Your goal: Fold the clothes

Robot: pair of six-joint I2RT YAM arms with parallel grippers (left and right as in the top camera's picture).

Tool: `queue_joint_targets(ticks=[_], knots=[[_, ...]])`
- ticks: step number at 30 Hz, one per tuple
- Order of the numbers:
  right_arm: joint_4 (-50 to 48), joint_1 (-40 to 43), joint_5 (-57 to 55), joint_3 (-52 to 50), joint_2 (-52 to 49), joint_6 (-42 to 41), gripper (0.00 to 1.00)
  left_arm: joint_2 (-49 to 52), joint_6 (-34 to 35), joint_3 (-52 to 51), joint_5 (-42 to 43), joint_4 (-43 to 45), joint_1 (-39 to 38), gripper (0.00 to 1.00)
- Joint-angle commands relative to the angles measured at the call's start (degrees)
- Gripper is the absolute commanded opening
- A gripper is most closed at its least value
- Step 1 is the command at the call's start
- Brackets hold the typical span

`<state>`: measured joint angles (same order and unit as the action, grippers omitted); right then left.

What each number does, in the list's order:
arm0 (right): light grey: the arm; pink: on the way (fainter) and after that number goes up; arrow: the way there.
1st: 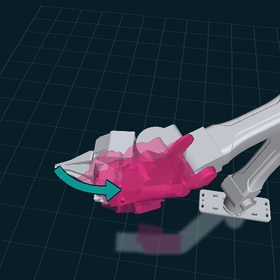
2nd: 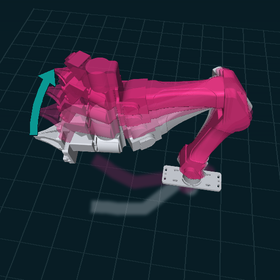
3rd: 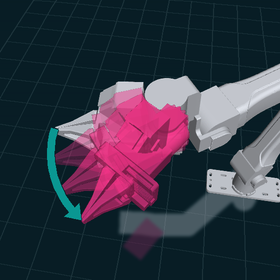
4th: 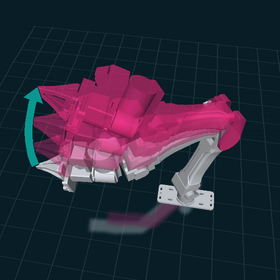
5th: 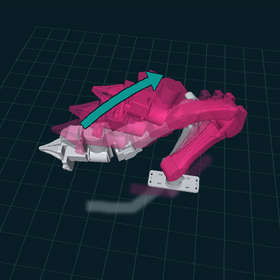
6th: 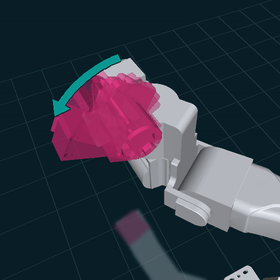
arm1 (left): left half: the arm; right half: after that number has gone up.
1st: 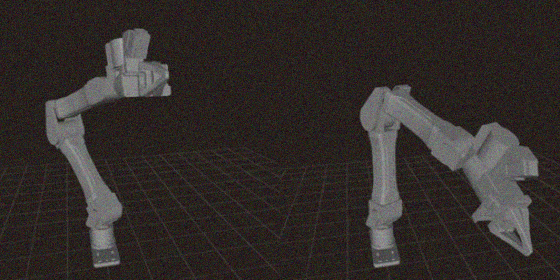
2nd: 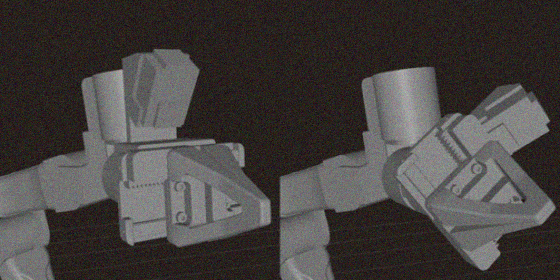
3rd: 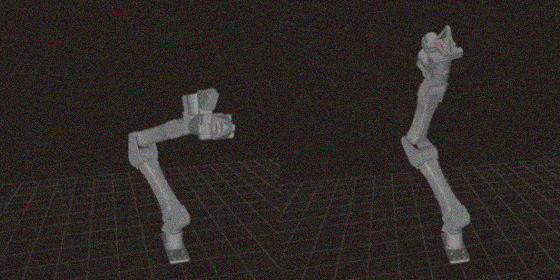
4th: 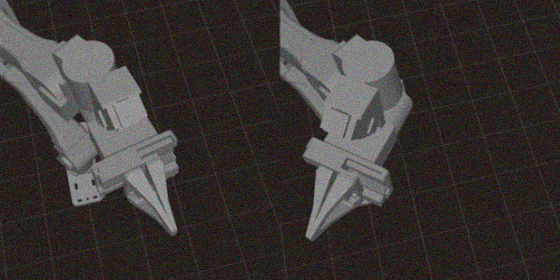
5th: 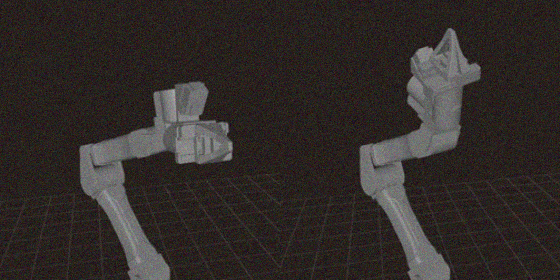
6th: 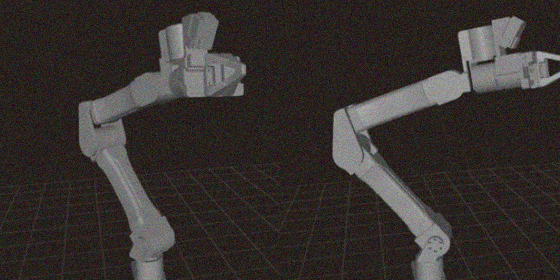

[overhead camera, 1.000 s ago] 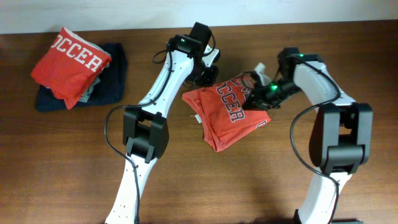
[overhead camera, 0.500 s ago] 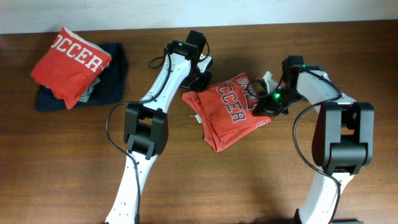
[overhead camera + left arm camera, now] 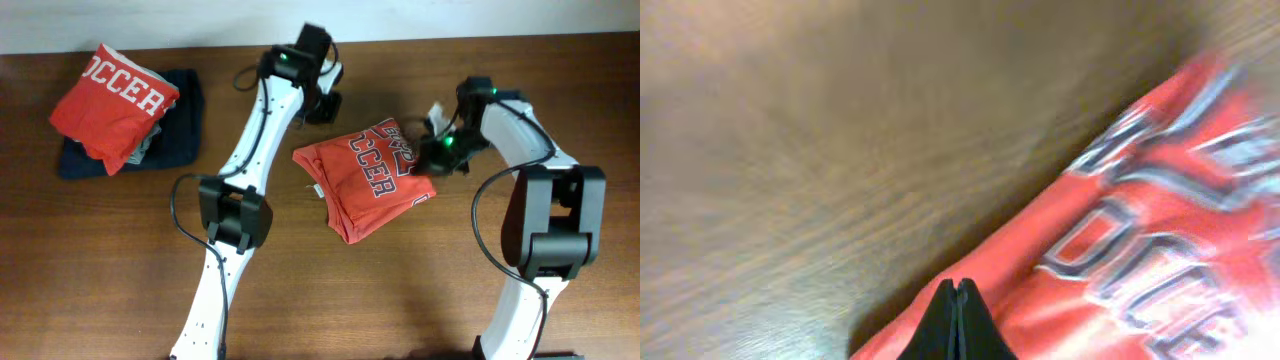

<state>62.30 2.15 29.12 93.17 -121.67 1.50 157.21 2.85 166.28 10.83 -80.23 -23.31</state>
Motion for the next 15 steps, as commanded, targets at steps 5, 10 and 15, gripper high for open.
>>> queue_joint_targets(ticks=[5,10,15], knots=[[-7.3,-0.26,-0.92,6.14,-0.15,-2.08,0.04,-0.33,3.58,5.9,-0.61,-5.46,0.24,0.05],[-13.73,-0.74,-0.87,5.22,-2.49,-4.17,0.04,0.9,4.2,5.01,0.28,-9.68,0.22,0.05],[-17.27,-2.51,-0.9,4.52,-5.7,-4.39,0.05,3.39,5.31,4.81,0.28,-11.72,0.22,0.05]])
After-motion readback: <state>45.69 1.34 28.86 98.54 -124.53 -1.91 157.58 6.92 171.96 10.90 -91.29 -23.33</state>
